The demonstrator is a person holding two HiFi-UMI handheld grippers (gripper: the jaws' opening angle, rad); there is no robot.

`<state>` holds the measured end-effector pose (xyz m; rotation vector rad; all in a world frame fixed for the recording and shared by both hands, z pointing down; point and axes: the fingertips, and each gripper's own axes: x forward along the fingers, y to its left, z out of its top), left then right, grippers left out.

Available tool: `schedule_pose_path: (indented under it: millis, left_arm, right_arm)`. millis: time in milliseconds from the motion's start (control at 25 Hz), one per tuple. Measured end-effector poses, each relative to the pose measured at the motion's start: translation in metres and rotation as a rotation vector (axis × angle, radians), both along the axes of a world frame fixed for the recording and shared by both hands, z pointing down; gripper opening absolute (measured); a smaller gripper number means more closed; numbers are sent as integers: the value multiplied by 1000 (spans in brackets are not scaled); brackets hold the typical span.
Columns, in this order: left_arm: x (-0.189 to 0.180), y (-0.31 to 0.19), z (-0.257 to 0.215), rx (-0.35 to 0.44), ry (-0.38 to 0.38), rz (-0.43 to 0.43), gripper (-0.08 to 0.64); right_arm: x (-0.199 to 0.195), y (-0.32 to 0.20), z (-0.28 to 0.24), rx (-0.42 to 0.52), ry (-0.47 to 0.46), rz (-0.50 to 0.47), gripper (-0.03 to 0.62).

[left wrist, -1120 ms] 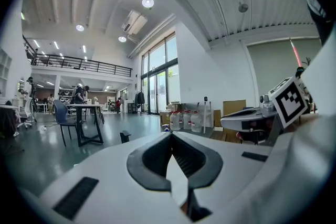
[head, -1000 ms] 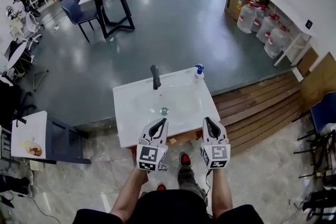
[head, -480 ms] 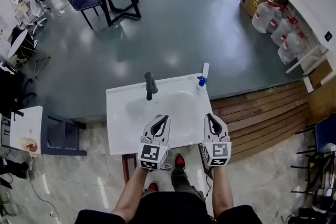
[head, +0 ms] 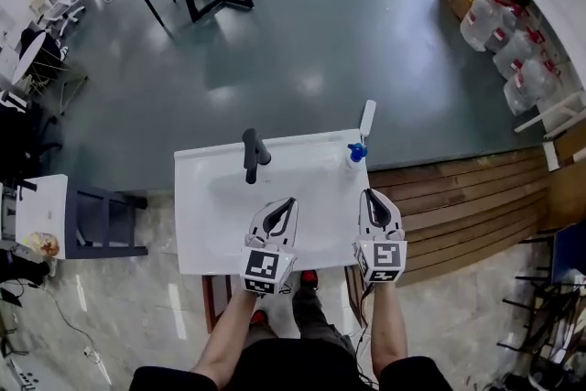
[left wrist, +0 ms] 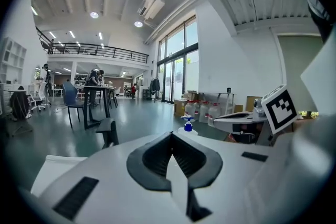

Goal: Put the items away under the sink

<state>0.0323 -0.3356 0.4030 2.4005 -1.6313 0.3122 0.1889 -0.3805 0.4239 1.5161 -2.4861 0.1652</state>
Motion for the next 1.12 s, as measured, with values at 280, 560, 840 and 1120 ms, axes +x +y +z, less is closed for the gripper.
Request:
schedule_pose_path:
  millis: [280, 560, 840, 1120]
  left_arm:
    - [0, -19, 19, -40, -6, -23, 6]
    - [-4, -27, 33, -80, -17, -43, 8]
    - [-14, -32, 40, -93, -28, -74, 6]
    - [-21, -32, 46, -107, -45, -90, 8]
  right_arm:
    - [-3, -34, 11, 22, -26, -41, 44]
    - [-13, -70, 23, -1, -45, -95, 144]
    - [-21, -92, 30, -3, -48, -113, 170]
    - [-26, -102, 32, 13, -49, -115, 170]
